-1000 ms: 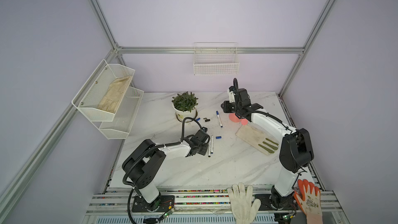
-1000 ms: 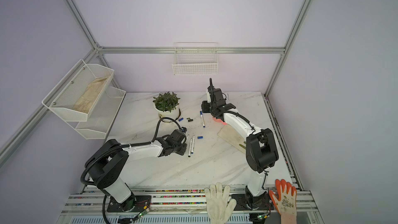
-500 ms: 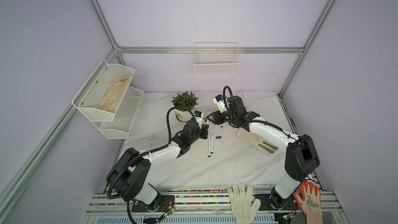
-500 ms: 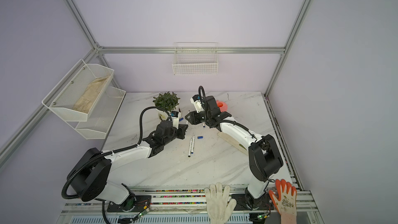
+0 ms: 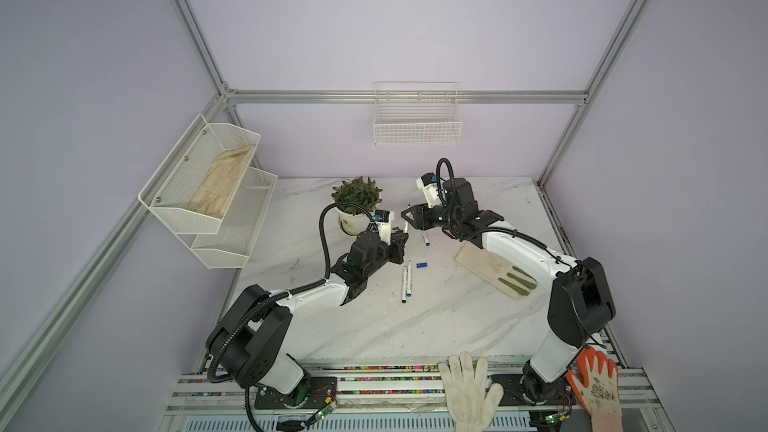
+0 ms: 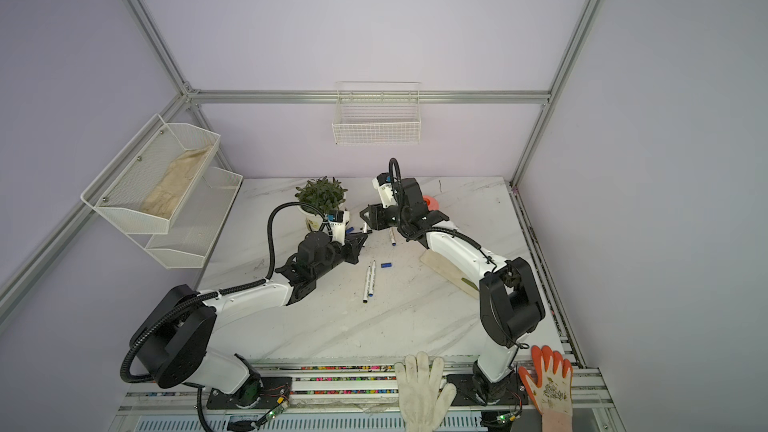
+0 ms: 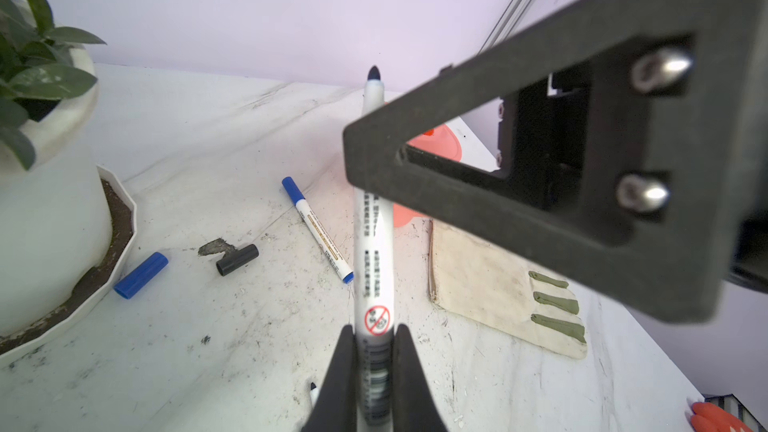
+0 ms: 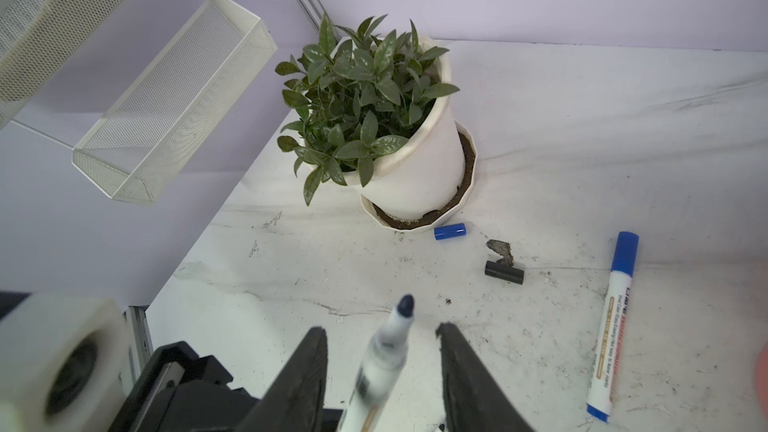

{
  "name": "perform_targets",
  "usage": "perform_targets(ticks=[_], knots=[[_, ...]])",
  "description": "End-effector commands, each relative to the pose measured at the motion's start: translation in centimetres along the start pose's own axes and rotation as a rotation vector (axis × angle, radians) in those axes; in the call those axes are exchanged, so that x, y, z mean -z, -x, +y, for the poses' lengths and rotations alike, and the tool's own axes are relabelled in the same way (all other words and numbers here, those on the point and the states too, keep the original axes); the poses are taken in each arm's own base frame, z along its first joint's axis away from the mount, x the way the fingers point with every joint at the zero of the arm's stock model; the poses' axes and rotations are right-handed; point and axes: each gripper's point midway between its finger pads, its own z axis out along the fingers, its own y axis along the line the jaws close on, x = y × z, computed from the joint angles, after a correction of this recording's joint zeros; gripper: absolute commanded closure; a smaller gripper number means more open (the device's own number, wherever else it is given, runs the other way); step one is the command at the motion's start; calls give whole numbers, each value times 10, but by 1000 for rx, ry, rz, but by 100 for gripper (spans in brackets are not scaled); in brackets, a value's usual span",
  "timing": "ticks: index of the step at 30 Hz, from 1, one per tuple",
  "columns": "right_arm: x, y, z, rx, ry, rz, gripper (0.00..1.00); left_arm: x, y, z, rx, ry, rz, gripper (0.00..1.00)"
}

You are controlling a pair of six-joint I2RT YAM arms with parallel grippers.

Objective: Insert the pens into the pen caps
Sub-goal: 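Lift the white marker upright with the left gripper while the right gripper moves near it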

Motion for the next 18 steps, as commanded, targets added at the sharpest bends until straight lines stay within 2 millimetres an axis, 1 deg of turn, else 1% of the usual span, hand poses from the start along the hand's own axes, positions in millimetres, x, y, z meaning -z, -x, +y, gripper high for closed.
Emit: perform_targets(ticks=[1, 3, 4, 6, 7, 9, 12, 14, 15, 16, 18], knots=[[-5, 7, 3, -7, 32, -13, 59, 11, 5, -8, 1, -44, -46, 100], [-7, 5, 6, -10, 56, -6, 65, 12, 7, -10, -1, -54, -61, 100], [-8, 4, 8, -8, 71, -3, 69, 12, 7, -9, -1, -52, -62, 100], [-8, 3, 11, -9, 94, 2, 82, 12, 7, -10, 0, -52, -62, 100], [-9, 1, 13, -11, 107, 6, 86, 12, 8, -10, 0, -52, -66, 100], [-9, -1, 16, -14, 130, 16, 92, 13, 9, -9, 2, -51, -78, 100], [-6, -4, 19, -18, 151, 23, 98, 13, 13, -9, 5, -52, -103, 100], [-4, -4, 20, -23, 161, 26, 99, 13, 16, -6, 14, -45, -119, 80], [-2, -3, 19, -26, 167, 24, 99, 12, 18, -7, 12, -47, -123, 67], [-1, -2, 19, -27, 172, 22, 100, 11, 20, -6, 11, -43, -123, 59], [1, -1, 18, -35, 180, 17, 100, 8, 21, -4, 11, -41, -117, 55]])
